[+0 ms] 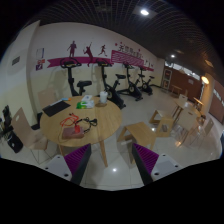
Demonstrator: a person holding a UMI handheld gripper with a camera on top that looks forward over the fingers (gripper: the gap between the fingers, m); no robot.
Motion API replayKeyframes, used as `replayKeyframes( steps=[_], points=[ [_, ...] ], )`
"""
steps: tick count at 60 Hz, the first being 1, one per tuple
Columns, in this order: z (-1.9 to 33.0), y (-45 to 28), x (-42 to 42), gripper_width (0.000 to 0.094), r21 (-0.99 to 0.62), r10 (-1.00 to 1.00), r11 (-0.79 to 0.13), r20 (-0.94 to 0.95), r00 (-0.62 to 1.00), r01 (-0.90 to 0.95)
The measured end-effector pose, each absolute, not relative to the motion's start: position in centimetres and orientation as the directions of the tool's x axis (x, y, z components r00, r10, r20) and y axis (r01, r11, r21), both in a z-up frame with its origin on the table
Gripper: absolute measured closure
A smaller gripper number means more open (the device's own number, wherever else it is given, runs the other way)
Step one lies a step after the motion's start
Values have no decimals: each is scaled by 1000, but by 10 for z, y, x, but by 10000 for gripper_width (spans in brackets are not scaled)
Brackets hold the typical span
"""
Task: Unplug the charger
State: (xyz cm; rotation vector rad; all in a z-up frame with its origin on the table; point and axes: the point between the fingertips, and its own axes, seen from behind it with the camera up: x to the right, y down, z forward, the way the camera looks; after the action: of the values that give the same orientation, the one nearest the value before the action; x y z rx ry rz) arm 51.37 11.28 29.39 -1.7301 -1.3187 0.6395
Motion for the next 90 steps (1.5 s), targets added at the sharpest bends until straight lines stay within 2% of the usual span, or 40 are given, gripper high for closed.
replayKeyframes(
  steps=[8, 9, 16, 17, 38, 54, 63, 90],
  points=[
    [285, 98, 506, 79, -846, 962, -60, 93, 258, 530],
    [273, 89, 490, 84, -846, 963, -57, 94, 253, 531],
    [252, 62, 462, 83, -838, 975, -36, 89, 202, 545],
    [264, 64, 475, 84, -835, 978, -32, 87, 190, 550],
    [174, -4, 358, 83, -849, 997, 44, 71, 31, 526],
    [113, -14, 272, 81, -888, 998, 51, 67, 19, 456],
    [81, -15, 221, 80, -905, 999, 8, 23, 29, 426],
    [28, -11, 104, 84, -923, 1000, -14, -4, 29, 384]
  ],
)
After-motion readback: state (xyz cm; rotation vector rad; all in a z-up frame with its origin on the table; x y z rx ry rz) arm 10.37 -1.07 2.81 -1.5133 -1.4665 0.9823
